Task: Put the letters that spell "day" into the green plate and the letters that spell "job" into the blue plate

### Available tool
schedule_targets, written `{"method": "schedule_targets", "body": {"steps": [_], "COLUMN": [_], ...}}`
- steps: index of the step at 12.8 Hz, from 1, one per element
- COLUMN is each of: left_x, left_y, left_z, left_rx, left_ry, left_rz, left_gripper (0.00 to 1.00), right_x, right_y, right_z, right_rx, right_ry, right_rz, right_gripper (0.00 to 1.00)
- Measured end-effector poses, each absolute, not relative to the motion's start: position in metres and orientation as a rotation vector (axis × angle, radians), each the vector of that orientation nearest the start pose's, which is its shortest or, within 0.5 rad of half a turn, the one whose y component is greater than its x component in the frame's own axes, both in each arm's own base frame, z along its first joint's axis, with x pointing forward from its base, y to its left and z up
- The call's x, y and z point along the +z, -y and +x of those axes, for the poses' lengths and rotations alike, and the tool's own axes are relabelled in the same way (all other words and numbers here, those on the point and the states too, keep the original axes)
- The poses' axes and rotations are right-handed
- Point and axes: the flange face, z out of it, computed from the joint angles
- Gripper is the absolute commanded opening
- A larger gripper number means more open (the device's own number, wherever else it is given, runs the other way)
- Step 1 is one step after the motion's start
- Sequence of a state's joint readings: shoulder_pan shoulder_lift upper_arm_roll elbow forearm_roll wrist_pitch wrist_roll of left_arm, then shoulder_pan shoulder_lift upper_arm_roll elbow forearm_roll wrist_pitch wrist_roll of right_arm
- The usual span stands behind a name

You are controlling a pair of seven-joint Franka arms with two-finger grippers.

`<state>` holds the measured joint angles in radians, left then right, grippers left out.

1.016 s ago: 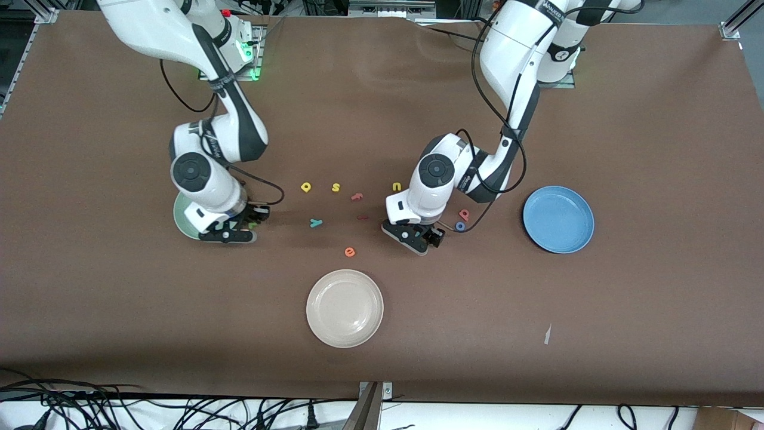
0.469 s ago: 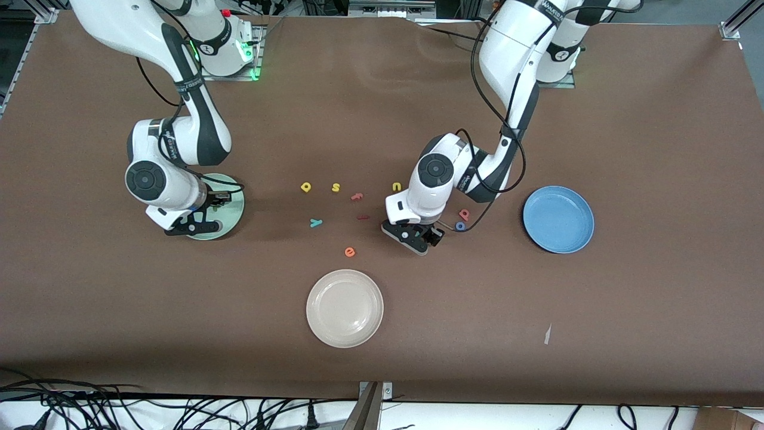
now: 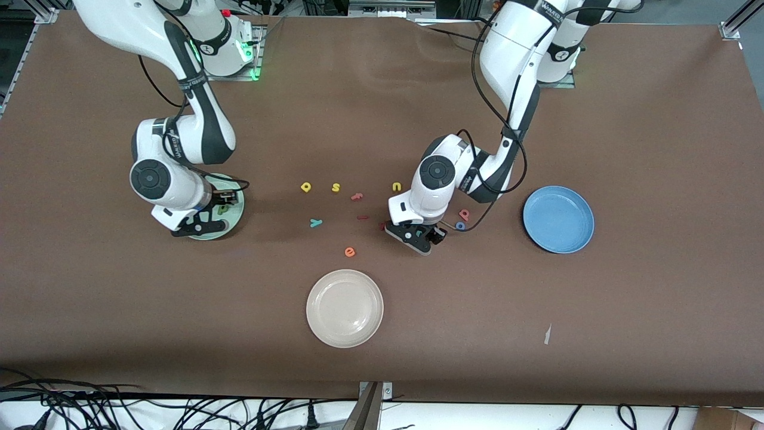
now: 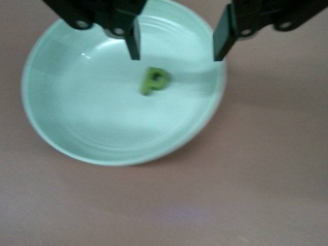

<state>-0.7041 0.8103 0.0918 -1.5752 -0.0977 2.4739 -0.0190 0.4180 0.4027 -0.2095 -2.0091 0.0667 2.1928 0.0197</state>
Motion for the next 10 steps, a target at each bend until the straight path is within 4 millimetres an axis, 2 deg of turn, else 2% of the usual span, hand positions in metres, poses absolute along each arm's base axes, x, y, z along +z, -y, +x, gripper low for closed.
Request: {"method": "schedule_targets", "body": {"steps": [1,2,4,6,7,8,10], "left_x": [0.173,0.174,0.174,0.175,0.178,0.186,0.225], "left_y": [0.414,0.414,0.414,0.411,0.403,0.391,0.364], "left_z": [0.573,0.574,0.574,0.576,0.582,0.589,0.603], "left_rx": [-0.143,-0.145,-0.146,-0.15,-0.147,-0.113,-0.023], "left_ry": [-0.862,-0.862,-0.862,-0.855,-0.84,-0.819,-0.756], "left_rz": [-3.047,-3.047,-3.047,-3.045,-3.036,-3.023,-3.013], "left_gripper": [0.09,0.0,0.0,0.0,0.0,0.0,0.0], "right_x": [0.248,0.254,0.256,0.242,0.232,0.223,0.206], "right_y": [-0.147,-0.17,-0.212,-0.247,-0.258,-0.265,-0.274], "right_z": [0.569,0.568,0.557,0.537,0.526,0.516,0.499], "right_rx": [0.305,0.286,0.279,0.289,0.279,0.26,0.197], "right_ry": [0.208,0.169,0.033,-0.125,-0.221,-0.315,-0.492], "right_rz": [-3.166,-3.161,-3.161,-3.175,-3.178,-3.172,-3.137], "right_gripper": [0.99,0.99,0.97,0.95,0.95,0.95,0.91]}}
